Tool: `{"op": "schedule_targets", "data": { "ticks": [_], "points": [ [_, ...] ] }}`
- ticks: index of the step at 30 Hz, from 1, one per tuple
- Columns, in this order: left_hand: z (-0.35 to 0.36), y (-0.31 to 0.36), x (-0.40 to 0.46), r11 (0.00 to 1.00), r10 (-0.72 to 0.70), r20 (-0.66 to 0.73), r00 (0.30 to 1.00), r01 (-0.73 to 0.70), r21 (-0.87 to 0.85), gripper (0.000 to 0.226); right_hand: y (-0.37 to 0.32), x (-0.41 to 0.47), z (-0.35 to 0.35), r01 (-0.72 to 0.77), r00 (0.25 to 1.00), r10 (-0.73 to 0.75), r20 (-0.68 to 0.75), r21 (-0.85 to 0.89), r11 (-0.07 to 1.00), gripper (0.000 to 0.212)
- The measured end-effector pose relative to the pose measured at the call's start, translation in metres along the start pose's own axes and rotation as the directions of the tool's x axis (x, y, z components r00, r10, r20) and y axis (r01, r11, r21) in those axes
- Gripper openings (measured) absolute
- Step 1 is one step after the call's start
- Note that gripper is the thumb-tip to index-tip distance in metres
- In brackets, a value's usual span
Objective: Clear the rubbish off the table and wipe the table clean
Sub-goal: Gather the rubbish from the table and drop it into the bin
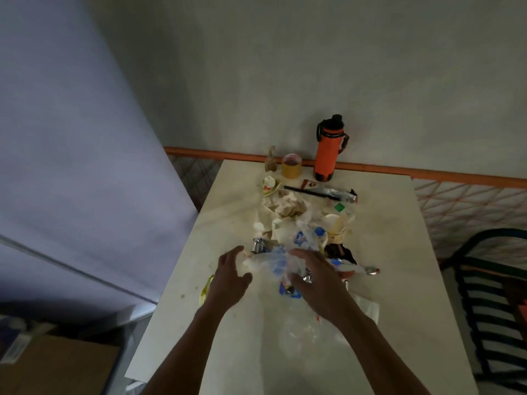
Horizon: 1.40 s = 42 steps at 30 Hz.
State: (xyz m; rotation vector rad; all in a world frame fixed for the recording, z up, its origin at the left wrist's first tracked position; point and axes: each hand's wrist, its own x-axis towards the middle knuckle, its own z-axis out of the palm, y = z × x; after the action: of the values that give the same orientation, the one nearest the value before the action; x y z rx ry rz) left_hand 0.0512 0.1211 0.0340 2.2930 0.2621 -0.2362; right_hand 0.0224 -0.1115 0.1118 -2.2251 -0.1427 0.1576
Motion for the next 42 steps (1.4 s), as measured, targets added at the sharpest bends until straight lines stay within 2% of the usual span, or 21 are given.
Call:
{"op": "schedule_targets", "data": {
  "ticks": [7, 13, 22, 26, 31, 37, 39, 42],
  "points": [
    [0.019, 0.000, 0.041, 0.988, -0.067, 0.100, 0.993, 0.052, 0.143, 0.067, 0.012, 0.045, 0.022, -0.025, 0.992, 0.028, 0.126, -0.027, 0.999, 0.046],
    [0.033, -0.014, 0.064, 0.959, -0.136, 0.099, 0.986, 0.106, 0.263, 0.063, 0.034, 0.087, 0.029, -0.064, 0.979, 0.065, 0.194, -0.015, 0.998, 0.044],
    [0.051, -0.016, 0.087, 0.955, -0.064, 0.043, 0.997, 0.048, 0.292, 0.042, 0.046, 0.142, 0.051, -0.074, 0.965, 0.079, 0.252, -0.027, 0.997, 0.044],
    [0.054, -0.021, 0.091, 0.956, -0.048, 0.021, 0.999, 0.040, 0.289, 0.037, 0.046, 0.170, 0.063, -0.079, 0.967, 0.093, 0.238, -0.071, 0.994, 0.040],
    [0.046, -0.032, 0.097, 0.971, -0.084, 0.066, 0.994, 0.067, 0.230, 0.038, 0.042, 0.203, 0.082, -0.069, 0.951, 0.126, 0.281, -0.203, 0.977, 0.040],
    [0.026, -0.040, 0.098, 0.986, -0.122, 0.069, 0.990, 0.113, 0.122, 0.046, 0.047, 0.234, 0.104, 0.008, 0.889, 0.210, 0.408, -0.471, 0.882, 0.055],
    [0.021, -0.040, 0.098, 0.991, -0.104, 0.053, 0.993, 0.099, 0.094, 0.054, 0.050, 0.236, 0.109, 0.037, 0.879, 0.218, 0.425, -0.516, 0.856, 0.055],
    [0.016, -0.036, 0.103, 0.994, -0.108, 0.012, 0.994, 0.108, 0.013, 0.050, 0.055, 0.237, 0.116, 0.056, 0.889, 0.210, 0.406, -0.552, 0.832, 0.047]
  ]
}}
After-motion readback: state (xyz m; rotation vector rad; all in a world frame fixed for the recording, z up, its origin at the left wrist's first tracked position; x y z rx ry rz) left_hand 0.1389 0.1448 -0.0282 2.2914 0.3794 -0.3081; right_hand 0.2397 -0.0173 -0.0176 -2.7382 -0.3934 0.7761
